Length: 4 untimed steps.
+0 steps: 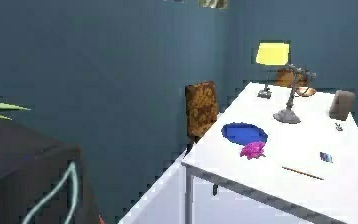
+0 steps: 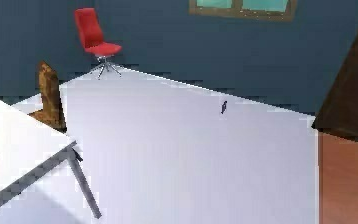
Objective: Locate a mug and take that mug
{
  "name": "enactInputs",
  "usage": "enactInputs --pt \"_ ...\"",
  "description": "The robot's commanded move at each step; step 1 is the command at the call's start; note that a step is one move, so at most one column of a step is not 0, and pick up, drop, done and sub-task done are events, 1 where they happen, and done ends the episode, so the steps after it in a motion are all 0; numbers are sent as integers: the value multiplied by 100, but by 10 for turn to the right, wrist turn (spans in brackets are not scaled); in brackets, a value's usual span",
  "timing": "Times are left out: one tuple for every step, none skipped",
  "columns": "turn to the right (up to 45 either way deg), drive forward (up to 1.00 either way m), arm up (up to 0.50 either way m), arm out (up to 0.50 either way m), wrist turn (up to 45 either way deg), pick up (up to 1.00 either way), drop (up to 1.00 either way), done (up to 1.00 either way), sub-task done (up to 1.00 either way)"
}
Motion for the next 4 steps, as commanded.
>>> enactInputs --pt "450 0 0 0 0 0 0 0 0" --pt "450 0 0 0 0 0 0 0 0" --pt "180 0 0 0 0 0 0 0 0" --pt "0 25 0 0 0 0 0 0 0"
